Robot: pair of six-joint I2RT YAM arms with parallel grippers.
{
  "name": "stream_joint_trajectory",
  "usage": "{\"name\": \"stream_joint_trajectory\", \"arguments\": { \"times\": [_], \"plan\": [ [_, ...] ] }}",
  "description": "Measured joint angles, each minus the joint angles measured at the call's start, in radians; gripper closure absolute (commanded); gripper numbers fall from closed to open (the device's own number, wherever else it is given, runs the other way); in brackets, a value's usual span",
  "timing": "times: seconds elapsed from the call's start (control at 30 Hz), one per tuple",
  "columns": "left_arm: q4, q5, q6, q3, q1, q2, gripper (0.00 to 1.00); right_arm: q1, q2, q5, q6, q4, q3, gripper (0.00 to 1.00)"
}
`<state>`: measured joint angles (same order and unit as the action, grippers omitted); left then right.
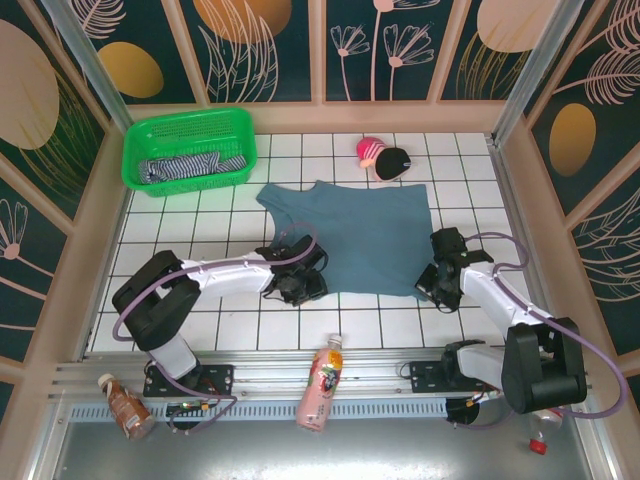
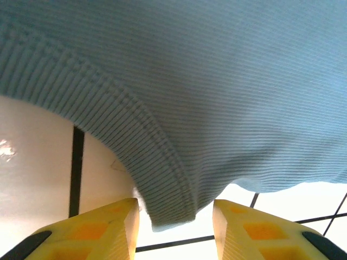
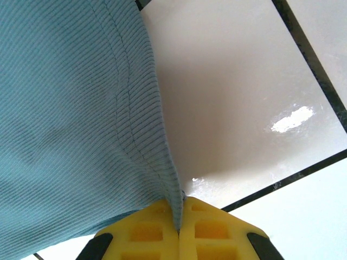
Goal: Fold and stack the tank tops
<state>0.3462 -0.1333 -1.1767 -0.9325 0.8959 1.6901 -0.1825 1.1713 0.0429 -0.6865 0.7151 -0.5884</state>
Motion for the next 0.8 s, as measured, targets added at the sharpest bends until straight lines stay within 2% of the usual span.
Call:
{"name": "stream_joint_trajectory", "arguments": {
  "times": [0.1, 0.23, 0.3, 0.8],
  "plan": [
    [-0.008, 0.003, 0.010, -0.010, 0.000, 0.021, 0.74, 0.000, 0.000, 0.001, 0.000, 0.000, 0.000, 0.97],
    [-0.008, 0.003, 0.019, -0.010, 0.000, 0.032, 0.94, 0.001, 0.000, 0.000, 0.000, 0.001, -0.002, 0.97],
    [-0.005, 0.003, 0.029, -0.010, 0.000, 0.032, 1.00, 0.002, -0.002, -0.001, 0.000, 0.006, -0.007, 0.97],
    [0.143, -0.042, 0.081, -0.056, -0.019, -0.073, 1.00, 0.033, -0.062, 0.011, 0.000, 0.061, -0.082, 0.97]
  ]
}}
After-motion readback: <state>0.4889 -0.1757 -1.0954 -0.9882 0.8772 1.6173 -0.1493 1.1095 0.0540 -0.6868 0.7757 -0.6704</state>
